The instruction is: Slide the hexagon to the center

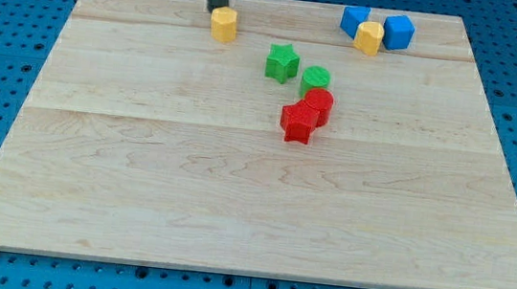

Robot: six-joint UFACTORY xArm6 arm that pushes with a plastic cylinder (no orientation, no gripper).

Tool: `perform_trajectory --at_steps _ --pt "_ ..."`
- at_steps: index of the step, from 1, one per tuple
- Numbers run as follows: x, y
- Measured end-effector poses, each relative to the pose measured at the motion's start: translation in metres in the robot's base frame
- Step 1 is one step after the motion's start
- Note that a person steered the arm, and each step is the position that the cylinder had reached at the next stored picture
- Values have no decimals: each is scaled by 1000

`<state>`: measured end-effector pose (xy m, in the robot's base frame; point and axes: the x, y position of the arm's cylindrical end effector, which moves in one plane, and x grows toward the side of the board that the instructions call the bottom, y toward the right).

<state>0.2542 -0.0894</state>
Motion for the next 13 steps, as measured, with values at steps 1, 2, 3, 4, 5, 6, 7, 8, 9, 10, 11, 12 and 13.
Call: perform_trajectory --at_steps 1,2,3,4,5,6,7,8,9,10,11,12,13 --pt "58 0" --pt "49 0" --pt "10 5" --pt "-5 27" --pt "11 42" --pt "47 45" --pt "84 63" --pt "117 72" --pt "139 78" --pt "127 78" --pt "107 78" --pt "96 70" --pt "81 51"
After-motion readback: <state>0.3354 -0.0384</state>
